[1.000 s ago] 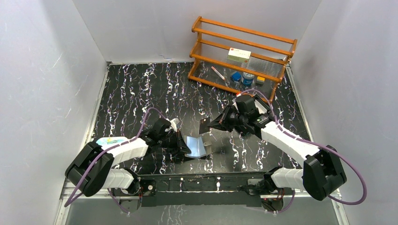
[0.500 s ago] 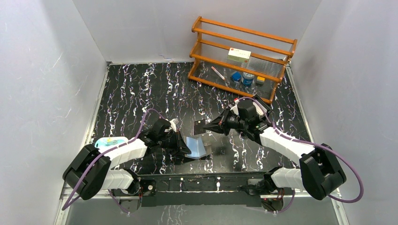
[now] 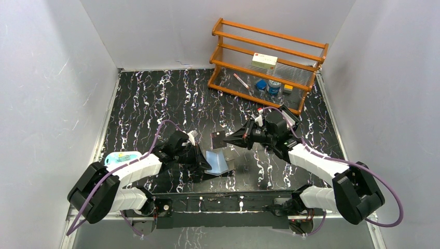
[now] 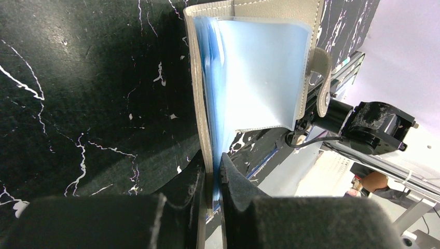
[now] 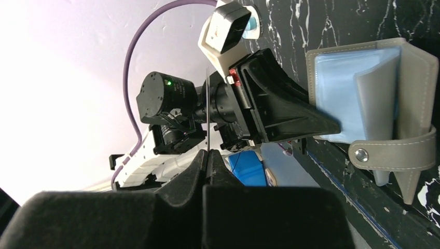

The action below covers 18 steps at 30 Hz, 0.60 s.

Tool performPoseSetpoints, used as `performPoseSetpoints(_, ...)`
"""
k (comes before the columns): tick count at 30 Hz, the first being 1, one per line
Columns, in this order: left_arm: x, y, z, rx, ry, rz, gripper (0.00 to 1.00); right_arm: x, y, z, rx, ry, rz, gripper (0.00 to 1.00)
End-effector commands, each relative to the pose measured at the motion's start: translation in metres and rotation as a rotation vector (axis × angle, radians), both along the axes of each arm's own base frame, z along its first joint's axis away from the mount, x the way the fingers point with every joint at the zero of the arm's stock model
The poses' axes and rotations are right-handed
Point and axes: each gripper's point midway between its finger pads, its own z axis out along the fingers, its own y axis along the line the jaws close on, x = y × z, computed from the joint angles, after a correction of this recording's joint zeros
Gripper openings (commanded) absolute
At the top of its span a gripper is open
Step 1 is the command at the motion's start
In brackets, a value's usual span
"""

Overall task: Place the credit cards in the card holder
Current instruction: Place the credit card in the storage box.

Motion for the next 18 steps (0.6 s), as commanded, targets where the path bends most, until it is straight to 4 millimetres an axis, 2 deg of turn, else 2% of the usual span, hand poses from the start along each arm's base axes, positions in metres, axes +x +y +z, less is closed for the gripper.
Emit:
performPoseSetpoints(1,0.004,-0.007,0.017,-0.031,-0.032,-0.006,0.07,-0.006,0.002,0.025,0.076,-0.08,0.033,0.03)
performPoseSetpoints(4,0.005,-0.005,0.014,-0.016,-0.035,-0.005,0.09,0.004,-0.001,0.02,-0.042,-0.168,0.015,0.02)
performPoseSetpoints(7,0.004,-0.005,0.012,-0.014,-0.029,-0.011,0.09,0.032,-0.019,0.011,-0.3,-0.336,0.003,0.03)
performPoseSetpoints(11,0.001,-0.004,0.014,-0.011,-0.035,-0.019,0.09,0.076,-0.07,0.005,-0.689,-0.472,-0.056,0.0)
performPoseSetpoints(13,0.001,-0.001,0.014,-0.001,-0.04,-0.019,0.1,0.095,-0.093,0.022,-0.838,-0.604,-0.063,0.0)
performPoseSetpoints(16,0.001,0.001,0.015,0.005,-0.047,-0.018,0.1,0.114,-0.135,0.026,-1.117,-0.762,-0.044,0.0)
performPoseSetpoints(18,0.001,0.001,0.016,0.003,-0.049,-0.013,0.1,0.121,-0.157,0.022,-1.272,-0.843,0.014,0.0)
